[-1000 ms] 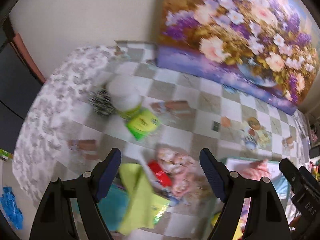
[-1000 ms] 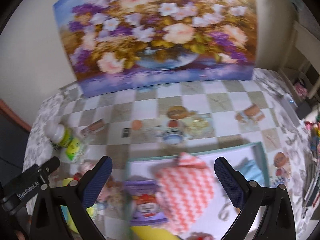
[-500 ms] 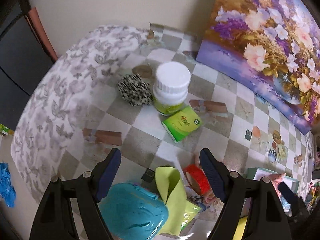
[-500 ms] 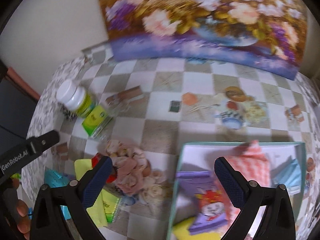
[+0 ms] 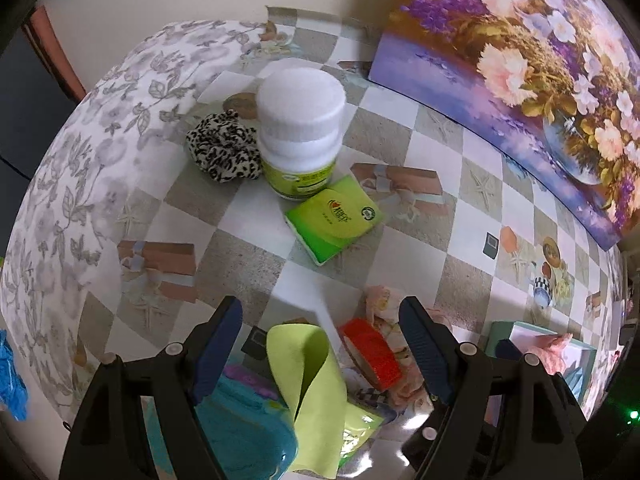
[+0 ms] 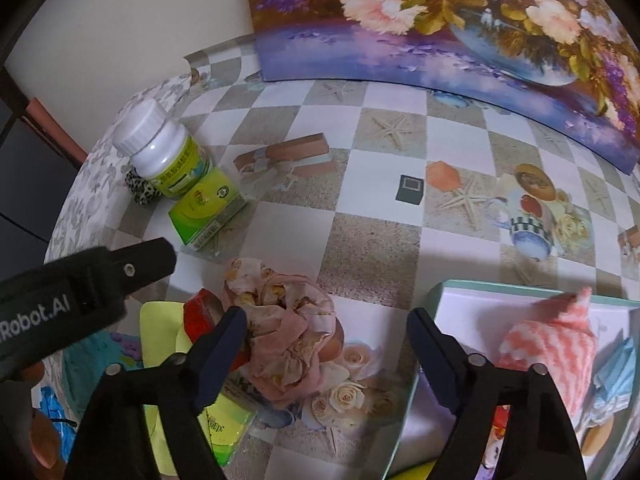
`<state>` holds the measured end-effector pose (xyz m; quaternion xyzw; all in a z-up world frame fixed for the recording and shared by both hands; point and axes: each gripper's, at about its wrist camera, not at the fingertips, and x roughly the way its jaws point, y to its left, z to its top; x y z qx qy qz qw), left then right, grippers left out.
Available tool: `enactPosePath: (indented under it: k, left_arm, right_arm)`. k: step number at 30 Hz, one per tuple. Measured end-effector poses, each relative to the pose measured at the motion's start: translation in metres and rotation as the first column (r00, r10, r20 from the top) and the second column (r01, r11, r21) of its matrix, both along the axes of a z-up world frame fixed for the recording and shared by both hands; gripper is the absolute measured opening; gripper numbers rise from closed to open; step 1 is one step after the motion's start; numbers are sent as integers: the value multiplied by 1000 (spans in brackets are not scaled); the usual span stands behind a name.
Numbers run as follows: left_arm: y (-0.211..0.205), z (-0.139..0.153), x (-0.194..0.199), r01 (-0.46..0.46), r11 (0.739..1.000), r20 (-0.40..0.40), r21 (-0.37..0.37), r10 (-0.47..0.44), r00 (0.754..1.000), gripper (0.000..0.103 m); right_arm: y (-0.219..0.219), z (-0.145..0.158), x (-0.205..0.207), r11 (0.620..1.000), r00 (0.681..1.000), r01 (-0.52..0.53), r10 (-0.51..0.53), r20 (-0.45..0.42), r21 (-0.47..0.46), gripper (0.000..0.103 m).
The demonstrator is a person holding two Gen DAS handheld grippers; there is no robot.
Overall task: Organize soft objects
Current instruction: 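Grasp the red hair ring with the left tool while the right tool grasps the pink scrunchie, then carry the red ring and pink scrunchie into the white tray and open both tools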
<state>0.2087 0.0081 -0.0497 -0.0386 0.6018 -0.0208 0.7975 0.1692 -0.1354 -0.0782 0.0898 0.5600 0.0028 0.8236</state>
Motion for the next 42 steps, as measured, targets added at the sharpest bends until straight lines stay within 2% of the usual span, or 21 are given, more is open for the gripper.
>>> enactPosePath:
  k: [9, 12, 16, 20, 23, 28, 30, 37, 42]
  left_arm:
    - [-15, -14, 0, 43, 999, -31, 1, -43, 999, 79]
    - [-16, -20, 1, 43, 999, -52, -8, -44, 998, 68]
    - [-19, -28, 0, 46, 999, -81, -22, -48, 996, 60]
    - [-28, -34, -2, 80, 996, -89, 25, -78, 993, 55]
    - [-31, -37, -2, 92, 996, -102, -4, -91, 991, 41]
    - [-38, -45, -2, 113, 993, -117, -18, -115, 986, 30]
    - [-40, -48, -1, 111, 993, -123, -41, -115, 986, 19]
    - [-37, -45, 0, 74, 996, -87, -56, -79, 993, 16]
    - [-24, -30, -2, 59, 996, -54, -66, -63, 997, 16]
  right_arm:
    - [4, -17, 2, 998, 999, -28, 30, -32, 48, 62]
    - [2, -22, 2, 998, 999, -25, 28, -45, 64, 52]
    - [1, -25, 2, 997, 998, -25, 29, -48, 79, 43]
    - [-1, -30, 2, 995, 998, -21, 27, -57, 94, 35]
    - [-3, -30, 2, 994, 998, -20, 26, -55, 107, 33]
    - [-6, -31, 2, 993, 998, -14, 20, -54, 114, 24]
    - [-7, -30, 1, 993, 998, -9, 15, -54, 118, 20]
    - [-15, -22, 0, 991, 999, 9, -5, -33, 131, 10]
    - [-20, -12, -3, 990, 1000, 19, -17, -9, 141, 9]
